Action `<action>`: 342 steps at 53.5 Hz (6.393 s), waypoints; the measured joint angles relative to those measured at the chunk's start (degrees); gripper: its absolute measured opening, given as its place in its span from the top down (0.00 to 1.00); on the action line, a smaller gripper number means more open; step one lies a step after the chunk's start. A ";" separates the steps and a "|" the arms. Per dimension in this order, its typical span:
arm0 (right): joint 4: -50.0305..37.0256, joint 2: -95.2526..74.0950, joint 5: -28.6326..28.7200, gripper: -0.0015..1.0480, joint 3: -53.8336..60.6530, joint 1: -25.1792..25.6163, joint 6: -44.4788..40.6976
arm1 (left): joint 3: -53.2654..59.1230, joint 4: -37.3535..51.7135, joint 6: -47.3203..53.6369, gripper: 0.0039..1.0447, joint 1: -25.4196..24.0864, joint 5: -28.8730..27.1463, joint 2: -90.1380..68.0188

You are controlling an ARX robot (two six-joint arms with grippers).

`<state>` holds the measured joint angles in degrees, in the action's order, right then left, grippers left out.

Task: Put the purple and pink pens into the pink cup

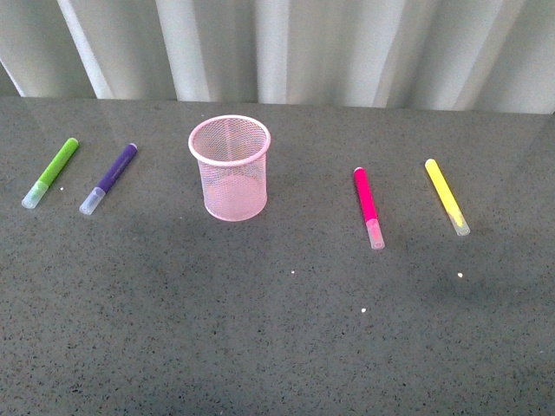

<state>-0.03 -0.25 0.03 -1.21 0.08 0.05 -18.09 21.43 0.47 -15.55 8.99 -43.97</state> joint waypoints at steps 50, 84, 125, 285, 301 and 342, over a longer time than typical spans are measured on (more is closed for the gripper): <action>0.00 0.00 0.00 0.07 0.00 0.00 0.00 | -47.41 -29.42 23.71 0.06 4.92 10.93 -69.07; 0.00 0.00 0.00 0.07 0.00 -0.02 0.00 | -63.67 -28.57 22.18 0.06 9.79 10.49 -82.97; 0.00 0.00 0.00 0.07 0.00 0.00 0.00 | -73.00 -31.63 24.83 0.06 10.43 7.89 -92.15; 0.00 0.00 -0.02 0.07 0.00 0.00 0.00 | -46.58 37.46 -5.27 0.88 24.59 2.32 -71.67; 0.00 0.00 0.00 0.07 0.00 -0.02 0.00 | -44.02 44.70 -10.14 0.88 27.12 -0.20 -75.60; 0.00 0.00 0.00 0.07 0.00 -0.02 0.00 | -40.83 49.35 -16.72 0.88 30.05 -4.31 -80.43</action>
<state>-0.03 -0.25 0.03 -1.21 0.05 0.05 -58.92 70.78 -16.25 14.50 4.69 -124.40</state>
